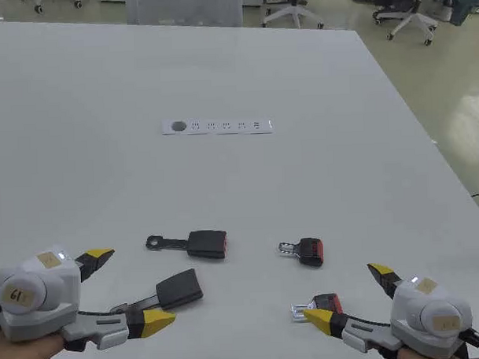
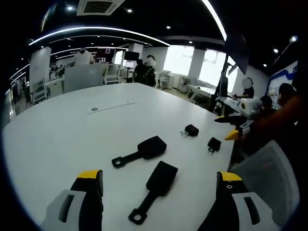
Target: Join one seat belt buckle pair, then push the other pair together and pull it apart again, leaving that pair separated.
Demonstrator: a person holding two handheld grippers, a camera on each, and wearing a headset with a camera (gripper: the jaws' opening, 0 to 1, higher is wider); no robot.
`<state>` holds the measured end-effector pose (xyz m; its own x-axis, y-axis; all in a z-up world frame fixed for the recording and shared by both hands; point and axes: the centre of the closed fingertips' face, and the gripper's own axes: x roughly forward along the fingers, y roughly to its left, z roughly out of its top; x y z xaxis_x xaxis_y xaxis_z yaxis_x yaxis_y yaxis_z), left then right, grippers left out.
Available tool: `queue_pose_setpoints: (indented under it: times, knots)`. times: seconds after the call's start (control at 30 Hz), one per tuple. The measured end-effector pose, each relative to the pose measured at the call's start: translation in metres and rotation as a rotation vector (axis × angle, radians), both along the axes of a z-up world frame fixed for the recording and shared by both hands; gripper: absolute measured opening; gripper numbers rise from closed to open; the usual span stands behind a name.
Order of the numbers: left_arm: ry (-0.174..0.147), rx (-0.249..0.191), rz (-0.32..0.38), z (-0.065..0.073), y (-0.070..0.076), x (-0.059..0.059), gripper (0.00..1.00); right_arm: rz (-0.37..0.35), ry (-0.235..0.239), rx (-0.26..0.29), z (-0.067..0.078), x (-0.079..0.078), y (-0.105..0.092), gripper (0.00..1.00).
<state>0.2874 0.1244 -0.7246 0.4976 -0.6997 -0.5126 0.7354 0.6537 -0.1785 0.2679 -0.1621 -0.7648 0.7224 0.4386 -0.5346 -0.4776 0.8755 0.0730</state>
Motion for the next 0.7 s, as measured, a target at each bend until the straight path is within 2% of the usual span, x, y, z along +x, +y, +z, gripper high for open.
queue_pose_setpoints:
  times: [0.7]
  knots:
    - [-0.003,-0.009,-0.003,0.0003,-0.0007,0.0027,1.0,-0.006,-0.002,-0.004,0.0005,0.0014,-0.0003,0.95]
